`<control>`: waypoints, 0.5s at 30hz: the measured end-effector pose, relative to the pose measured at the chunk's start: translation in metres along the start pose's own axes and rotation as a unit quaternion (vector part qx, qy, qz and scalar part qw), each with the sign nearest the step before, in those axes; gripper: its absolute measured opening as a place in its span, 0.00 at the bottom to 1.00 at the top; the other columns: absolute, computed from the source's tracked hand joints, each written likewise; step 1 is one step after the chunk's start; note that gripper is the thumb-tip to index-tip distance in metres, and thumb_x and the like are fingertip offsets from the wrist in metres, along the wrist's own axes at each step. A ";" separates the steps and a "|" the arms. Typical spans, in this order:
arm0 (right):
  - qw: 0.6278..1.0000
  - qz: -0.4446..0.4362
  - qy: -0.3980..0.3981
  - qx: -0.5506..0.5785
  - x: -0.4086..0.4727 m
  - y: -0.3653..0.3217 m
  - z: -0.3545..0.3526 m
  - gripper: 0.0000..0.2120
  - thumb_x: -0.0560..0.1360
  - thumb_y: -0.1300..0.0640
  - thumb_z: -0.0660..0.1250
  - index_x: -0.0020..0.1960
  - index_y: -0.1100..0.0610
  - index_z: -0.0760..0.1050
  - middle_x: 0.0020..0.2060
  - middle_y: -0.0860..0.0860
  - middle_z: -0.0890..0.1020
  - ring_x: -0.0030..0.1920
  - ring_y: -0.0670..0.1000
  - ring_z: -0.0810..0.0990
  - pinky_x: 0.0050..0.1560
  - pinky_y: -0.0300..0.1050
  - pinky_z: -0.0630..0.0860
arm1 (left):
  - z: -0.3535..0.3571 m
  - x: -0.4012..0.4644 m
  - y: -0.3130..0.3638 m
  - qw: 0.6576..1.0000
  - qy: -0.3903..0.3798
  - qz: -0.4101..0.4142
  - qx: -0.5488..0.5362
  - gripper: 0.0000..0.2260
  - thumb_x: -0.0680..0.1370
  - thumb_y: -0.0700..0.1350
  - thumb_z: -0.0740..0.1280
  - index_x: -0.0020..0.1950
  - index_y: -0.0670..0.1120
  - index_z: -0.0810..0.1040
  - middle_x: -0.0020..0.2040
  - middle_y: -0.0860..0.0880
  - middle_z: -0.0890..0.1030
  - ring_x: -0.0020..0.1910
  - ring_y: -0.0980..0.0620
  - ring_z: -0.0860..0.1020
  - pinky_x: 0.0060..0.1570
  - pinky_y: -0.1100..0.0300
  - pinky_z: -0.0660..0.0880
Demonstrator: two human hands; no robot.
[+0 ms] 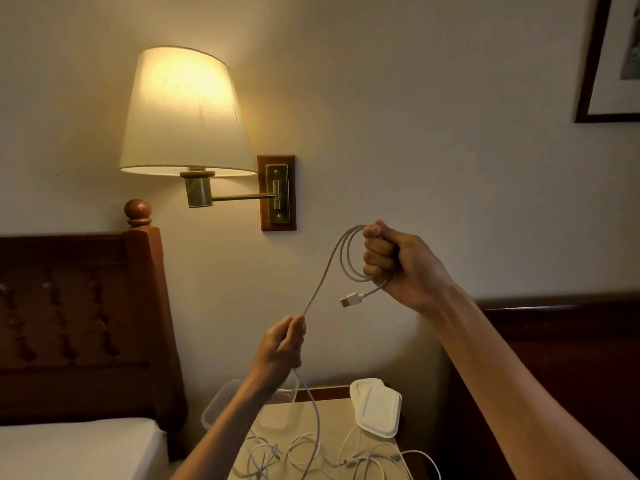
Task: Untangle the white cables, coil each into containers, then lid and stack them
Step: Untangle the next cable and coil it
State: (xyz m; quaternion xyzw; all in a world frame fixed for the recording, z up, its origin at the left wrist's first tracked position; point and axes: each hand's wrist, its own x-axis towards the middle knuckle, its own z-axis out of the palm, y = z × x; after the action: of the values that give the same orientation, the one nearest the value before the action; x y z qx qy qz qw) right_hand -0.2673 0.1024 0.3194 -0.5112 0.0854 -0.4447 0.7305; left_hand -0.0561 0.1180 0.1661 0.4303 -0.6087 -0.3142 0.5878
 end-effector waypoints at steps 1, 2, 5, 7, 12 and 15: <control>1.000 0.005 0.008 -0.004 0.001 -0.002 -0.002 0.17 0.84 0.54 0.50 0.39 0.55 0.68 0.23 0.44 0.58 0.22 0.44 0.54 0.26 0.38 0.53 | 0.003 -0.005 -0.006 1.000 0.002 -0.012 0.003 0.14 0.79 0.53 0.59 0.44 0.43 0.71 0.32 0.50 0.68 0.28 0.53 0.65 0.27 0.61 0.67; 1.000 0.008 0.016 -0.005 0.002 -0.003 -0.005 0.16 0.84 0.54 0.50 0.39 0.55 0.68 0.23 0.44 0.58 0.22 0.43 0.55 0.26 0.37 0.54 | 0.006 -0.008 -0.010 1.000 0.009 -0.023 0.008 0.14 0.78 0.53 0.59 0.44 0.42 0.72 0.33 0.49 0.69 0.28 0.53 0.67 0.28 0.60 0.68; 0.999 0.012 0.040 -0.007 0.006 -0.001 -0.010 0.15 0.84 0.55 0.53 0.40 0.55 0.68 0.23 0.45 0.61 0.22 0.43 0.60 0.25 0.36 0.61 | 0.018 -0.015 -0.012 0.997 0.002 -0.069 0.043 0.14 0.81 0.52 0.58 0.43 0.42 0.73 0.33 0.49 0.70 0.30 0.51 0.69 0.32 0.56 0.72; 0.996 0.003 0.059 -0.061 0.008 0.002 -0.011 0.15 0.84 0.56 0.54 0.40 0.56 0.69 0.24 0.47 0.67 0.24 0.44 0.65 0.27 0.36 0.66 | 0.024 -0.019 -0.003 0.992 -0.041 -0.069 0.102 0.15 0.82 0.52 0.58 0.40 0.46 0.74 0.32 0.51 0.69 0.31 0.53 0.68 0.34 0.54 0.68; 0.943 -0.030 0.092 -0.317 0.011 0.022 -0.013 0.15 0.83 0.55 0.59 0.41 0.61 0.76 0.31 0.54 0.80 0.31 0.53 0.80 0.36 0.44 0.77 | 0.031 -0.015 0.057 0.961 -0.172 0.052 0.208 0.17 0.82 0.46 0.61 0.33 0.47 0.72 0.29 0.53 0.67 0.29 0.54 0.64 0.31 0.60 0.60; 0.920 -0.040 0.079 -0.382 0.008 0.033 -0.017 0.15 0.82 0.55 0.61 0.42 0.61 0.77 0.32 0.55 0.82 0.32 0.54 0.82 0.36 0.43 0.79 | 0.028 -0.010 0.079 0.945 -0.165 0.157 0.233 0.16 0.82 0.46 0.61 0.33 0.47 0.72 0.27 0.54 0.67 0.26 0.53 0.65 0.29 0.62 0.61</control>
State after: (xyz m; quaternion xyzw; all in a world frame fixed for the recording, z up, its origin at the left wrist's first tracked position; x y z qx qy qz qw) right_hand -0.2542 0.0874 0.2871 -0.7176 0.2853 -0.4460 0.4525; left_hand -0.0962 0.1577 0.2289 0.3965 -0.8132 -0.1341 0.4042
